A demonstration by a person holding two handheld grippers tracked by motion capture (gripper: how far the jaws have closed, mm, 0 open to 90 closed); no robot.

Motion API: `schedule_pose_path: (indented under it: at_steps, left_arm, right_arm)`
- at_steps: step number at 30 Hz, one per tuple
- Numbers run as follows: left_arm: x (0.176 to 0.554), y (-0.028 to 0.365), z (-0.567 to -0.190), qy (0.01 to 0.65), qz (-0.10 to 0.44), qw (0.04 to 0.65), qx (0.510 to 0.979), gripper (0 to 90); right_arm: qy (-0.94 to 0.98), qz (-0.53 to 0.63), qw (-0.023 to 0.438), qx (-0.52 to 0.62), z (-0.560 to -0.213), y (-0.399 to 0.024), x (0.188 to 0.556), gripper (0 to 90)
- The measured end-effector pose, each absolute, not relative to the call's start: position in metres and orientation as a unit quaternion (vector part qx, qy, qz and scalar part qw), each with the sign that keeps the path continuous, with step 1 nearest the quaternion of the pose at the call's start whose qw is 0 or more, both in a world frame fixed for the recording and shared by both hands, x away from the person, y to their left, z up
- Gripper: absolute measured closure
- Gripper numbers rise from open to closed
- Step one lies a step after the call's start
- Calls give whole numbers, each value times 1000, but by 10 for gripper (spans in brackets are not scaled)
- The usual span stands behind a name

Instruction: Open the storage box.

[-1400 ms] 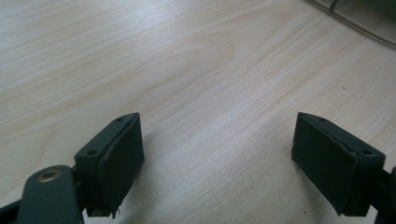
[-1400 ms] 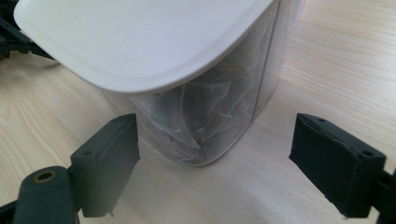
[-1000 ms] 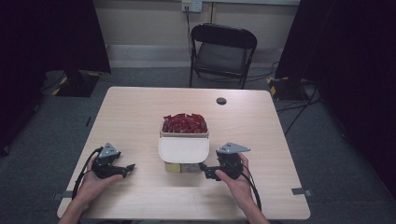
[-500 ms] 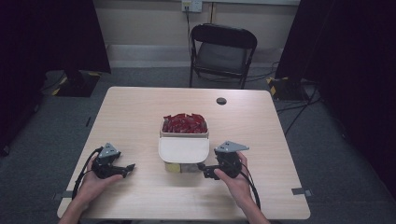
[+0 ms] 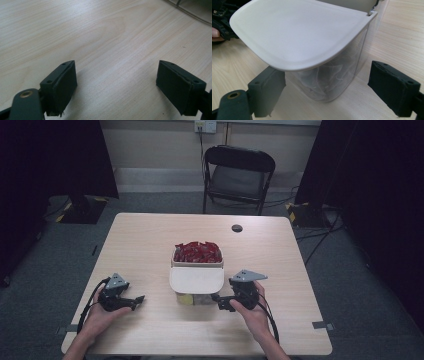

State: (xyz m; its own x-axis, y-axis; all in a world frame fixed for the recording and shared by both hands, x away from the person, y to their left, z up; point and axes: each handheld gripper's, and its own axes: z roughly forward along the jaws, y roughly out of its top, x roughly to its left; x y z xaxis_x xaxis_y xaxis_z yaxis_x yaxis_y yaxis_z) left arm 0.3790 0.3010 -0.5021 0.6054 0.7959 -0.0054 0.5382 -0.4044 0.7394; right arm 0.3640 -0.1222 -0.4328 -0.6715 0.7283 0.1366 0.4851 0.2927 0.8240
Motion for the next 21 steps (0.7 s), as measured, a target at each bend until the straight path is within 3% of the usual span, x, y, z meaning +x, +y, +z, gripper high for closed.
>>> schedule_pose_path:
  at_steps: [21]
  left_arm:
    - [379,301,-502,408,177,363,819,163]
  right_arm:
    - [785,470,130,382,-423,-121,367,136]
